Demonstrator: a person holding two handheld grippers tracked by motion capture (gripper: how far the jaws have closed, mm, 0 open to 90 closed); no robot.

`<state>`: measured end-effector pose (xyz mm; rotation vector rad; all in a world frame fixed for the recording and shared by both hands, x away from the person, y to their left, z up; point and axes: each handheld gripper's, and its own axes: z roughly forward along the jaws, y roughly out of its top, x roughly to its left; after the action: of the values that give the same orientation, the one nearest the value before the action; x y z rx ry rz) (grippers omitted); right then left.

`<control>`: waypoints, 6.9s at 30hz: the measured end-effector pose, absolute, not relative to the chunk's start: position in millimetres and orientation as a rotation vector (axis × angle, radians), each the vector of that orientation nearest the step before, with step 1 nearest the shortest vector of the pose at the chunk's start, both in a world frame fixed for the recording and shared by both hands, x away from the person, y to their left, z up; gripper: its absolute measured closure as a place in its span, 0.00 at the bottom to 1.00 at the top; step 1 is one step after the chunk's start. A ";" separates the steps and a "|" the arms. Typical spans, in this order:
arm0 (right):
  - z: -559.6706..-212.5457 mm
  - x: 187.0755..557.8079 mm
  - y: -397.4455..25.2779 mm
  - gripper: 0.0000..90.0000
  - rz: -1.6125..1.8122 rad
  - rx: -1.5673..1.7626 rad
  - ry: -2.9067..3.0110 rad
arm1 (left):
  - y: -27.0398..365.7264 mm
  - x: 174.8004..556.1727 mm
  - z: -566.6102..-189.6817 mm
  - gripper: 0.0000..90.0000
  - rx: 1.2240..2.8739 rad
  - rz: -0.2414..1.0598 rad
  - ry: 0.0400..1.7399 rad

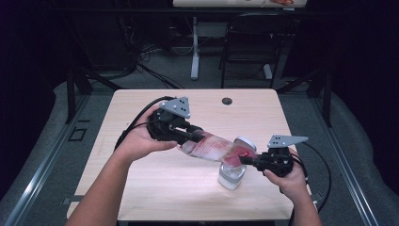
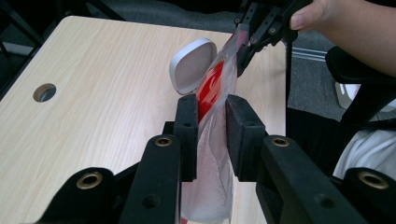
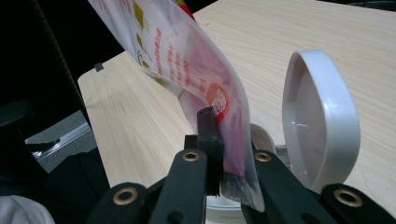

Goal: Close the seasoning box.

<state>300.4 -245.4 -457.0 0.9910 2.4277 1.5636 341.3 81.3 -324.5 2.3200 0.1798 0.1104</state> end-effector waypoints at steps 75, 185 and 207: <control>-453.1 298.3 -264.6 1.00 1.521 1.035 2.475 | 55.8 340.7 -316.7 0.89 2.274 0.117 0.127; -471.3 304.0 -243.3 0.93 1.666 0.937 2.414 | 155.4 342.6 -426.3 0.87 2.136 0.009 0.391; -454.8 295.2 -231.8 1.00 1.575 0.844 2.397 | 155.8 338.6 -432.2 0.85 2.197 0.052 0.399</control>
<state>295.2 -231.8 -454.8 0.8440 2.3966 1.5750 338.6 155.8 -432.2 2.1969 0.3988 0.0524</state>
